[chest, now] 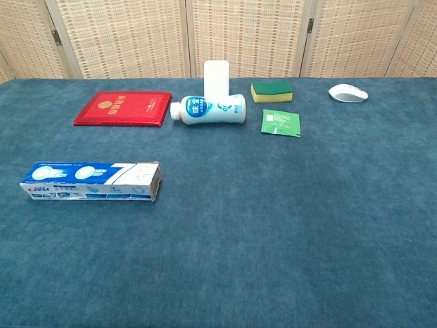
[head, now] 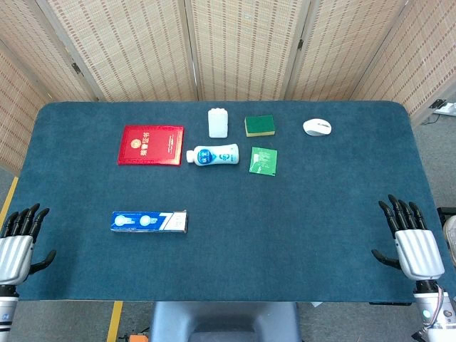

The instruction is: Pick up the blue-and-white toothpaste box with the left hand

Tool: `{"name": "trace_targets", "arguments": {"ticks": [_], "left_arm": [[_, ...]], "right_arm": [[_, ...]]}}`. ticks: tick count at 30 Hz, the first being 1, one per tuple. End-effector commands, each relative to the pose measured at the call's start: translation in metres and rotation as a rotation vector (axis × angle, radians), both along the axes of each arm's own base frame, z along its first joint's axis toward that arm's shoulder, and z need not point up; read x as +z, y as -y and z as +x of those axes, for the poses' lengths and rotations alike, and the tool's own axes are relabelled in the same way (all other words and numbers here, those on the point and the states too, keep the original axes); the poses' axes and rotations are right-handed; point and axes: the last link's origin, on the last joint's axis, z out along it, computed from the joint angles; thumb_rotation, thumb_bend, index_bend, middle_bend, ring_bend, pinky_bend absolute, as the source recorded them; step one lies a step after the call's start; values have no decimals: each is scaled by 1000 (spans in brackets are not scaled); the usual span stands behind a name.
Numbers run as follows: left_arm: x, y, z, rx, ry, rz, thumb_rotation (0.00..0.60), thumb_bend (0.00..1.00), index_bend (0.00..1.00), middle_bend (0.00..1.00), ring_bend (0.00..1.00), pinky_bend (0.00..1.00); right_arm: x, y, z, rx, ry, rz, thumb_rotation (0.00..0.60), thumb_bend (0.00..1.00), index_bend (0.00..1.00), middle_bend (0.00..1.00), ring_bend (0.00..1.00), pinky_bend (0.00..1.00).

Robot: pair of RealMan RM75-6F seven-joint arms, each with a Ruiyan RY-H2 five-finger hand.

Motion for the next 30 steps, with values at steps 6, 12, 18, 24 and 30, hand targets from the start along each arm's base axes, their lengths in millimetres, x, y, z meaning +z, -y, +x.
{"name": "trace_targets", "arguments": {"ticks": [6,12,18,24,30], "left_arm": [[-10,-5,2,-17,13,-97,600,297,108,57,30,32],[-20,-15,4,-77,67,-145,600,296,176,164,16,0],[-28,-39,10,-19,145,-323,600,296,182,202,33,0],[-40,-64,28,40,114,-371,600,290,214,280,47,0],[-60,-82,42,89,63,-325,600,284,218,266,9,0]], "right_arm": [[-1,-1,-1,-11,-10,0,600,181,0,0,0,0],[-4,-3,1,-7,-17,12,600,181,0,0,0,0],[-7,0,1,-3,-22,35,600,181,0,0,0,0],[-6,-1,4,23,0,46,600,181,0,0,0,0],[1,-6,5,49,28,41,600,181,0,0,0,0]]}}
